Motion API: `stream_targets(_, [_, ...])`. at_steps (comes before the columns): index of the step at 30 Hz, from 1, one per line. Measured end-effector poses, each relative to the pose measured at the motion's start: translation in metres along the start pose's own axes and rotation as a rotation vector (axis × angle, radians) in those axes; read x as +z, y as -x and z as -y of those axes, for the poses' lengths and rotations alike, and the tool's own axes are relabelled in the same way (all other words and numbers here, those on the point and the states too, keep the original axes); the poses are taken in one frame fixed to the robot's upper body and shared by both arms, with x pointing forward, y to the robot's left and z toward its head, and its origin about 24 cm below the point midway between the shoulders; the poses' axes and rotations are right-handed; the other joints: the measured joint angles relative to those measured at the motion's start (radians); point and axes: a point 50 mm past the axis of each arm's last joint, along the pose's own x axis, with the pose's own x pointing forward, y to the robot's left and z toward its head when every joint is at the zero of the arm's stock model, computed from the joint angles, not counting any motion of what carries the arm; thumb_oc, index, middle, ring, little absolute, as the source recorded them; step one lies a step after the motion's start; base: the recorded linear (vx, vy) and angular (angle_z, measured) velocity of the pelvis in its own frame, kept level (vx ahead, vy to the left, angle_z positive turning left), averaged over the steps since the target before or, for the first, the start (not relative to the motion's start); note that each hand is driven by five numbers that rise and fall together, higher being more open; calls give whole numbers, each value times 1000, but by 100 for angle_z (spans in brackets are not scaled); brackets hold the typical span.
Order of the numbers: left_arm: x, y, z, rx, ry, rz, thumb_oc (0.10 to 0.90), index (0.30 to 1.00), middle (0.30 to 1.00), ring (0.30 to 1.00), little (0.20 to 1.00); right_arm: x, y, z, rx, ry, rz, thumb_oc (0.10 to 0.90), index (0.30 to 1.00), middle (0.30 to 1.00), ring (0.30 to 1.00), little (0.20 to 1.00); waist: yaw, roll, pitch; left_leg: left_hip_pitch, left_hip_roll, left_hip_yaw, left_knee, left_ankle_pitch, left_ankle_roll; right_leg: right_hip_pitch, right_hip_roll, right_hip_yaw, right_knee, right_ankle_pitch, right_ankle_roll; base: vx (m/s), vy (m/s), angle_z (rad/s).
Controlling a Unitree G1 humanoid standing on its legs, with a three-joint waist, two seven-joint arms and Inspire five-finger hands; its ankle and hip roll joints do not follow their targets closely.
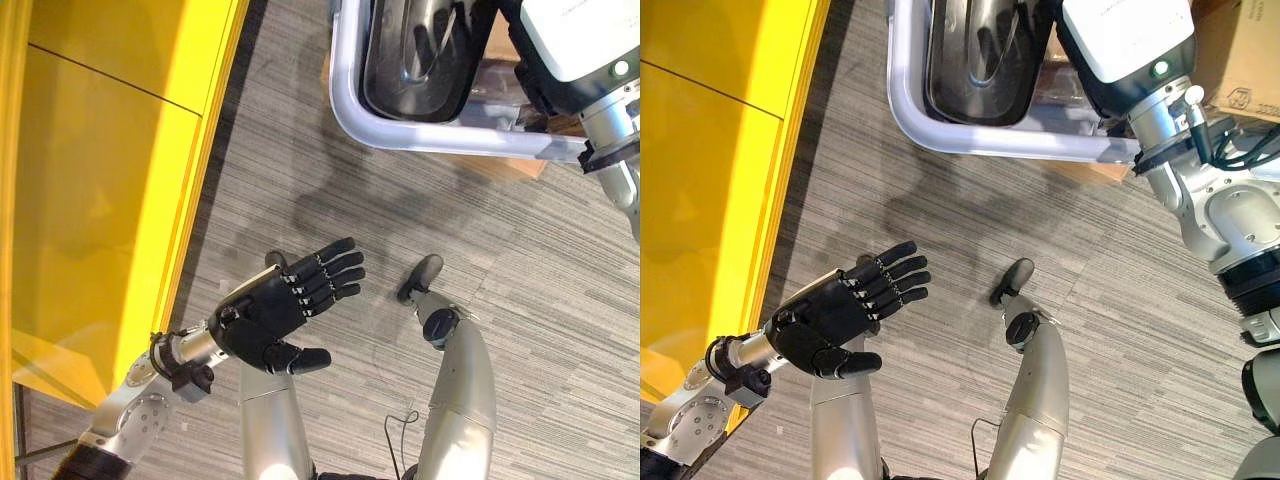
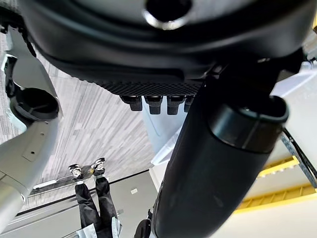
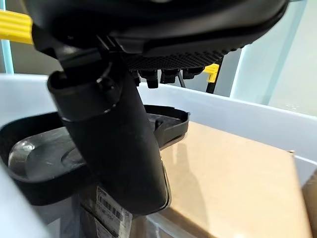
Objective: Move parts from the plastic box to the shelf.
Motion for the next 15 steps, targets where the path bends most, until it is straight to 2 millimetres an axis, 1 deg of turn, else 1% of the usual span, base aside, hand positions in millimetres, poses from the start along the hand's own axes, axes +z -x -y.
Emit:
stream_targets(4, [0, -1, 0, 13, 1, -1, 900, 1000, 1000, 1000, 1000, 1, -1, 0, -6, -6, -1, 900, 1000, 1000, 1000, 1000, -9, 0, 0, 44, 2, 11, -17, 2, 0, 37, 8, 4, -20, 7, 3, -14, 14, -4])
stream_targets(9, [0, -4, 2, -1, 19, -15, 900, 1000, 1000, 1000, 1000, 5, -5, 2, 2, 145, 83, 900, 1000, 1000, 1000, 1000, -10, -1, 0, 128, 1, 30, -69, 20, -4, 104, 15, 4, -51, 12, 3, 0, 0, 0])
stream_targets(12, [0, -5, 3, -9, 21, -15, 900, 1000, 1000, 1000, 1000, 5, -13, 7, 18, 206, 129, 900, 1000, 1000, 1000, 1000, -9, -1, 0, 138, 2, 35, -89, 32, -6, 109, 23, 3, -69, 23, 0, 7, -18, -4])
stream_targets(15, [-2, -6, 4, -14, 27, -19, 900, 1000, 1000, 1000, 1000, 7, -16, 7, 33, 218, 146, 900, 1000, 1000, 1000, 1000, -9, -1, 0, 138, 4, 32, -102, 44, -11, 109, 26, -6, -73, 25, -3, 24, -58, 1])
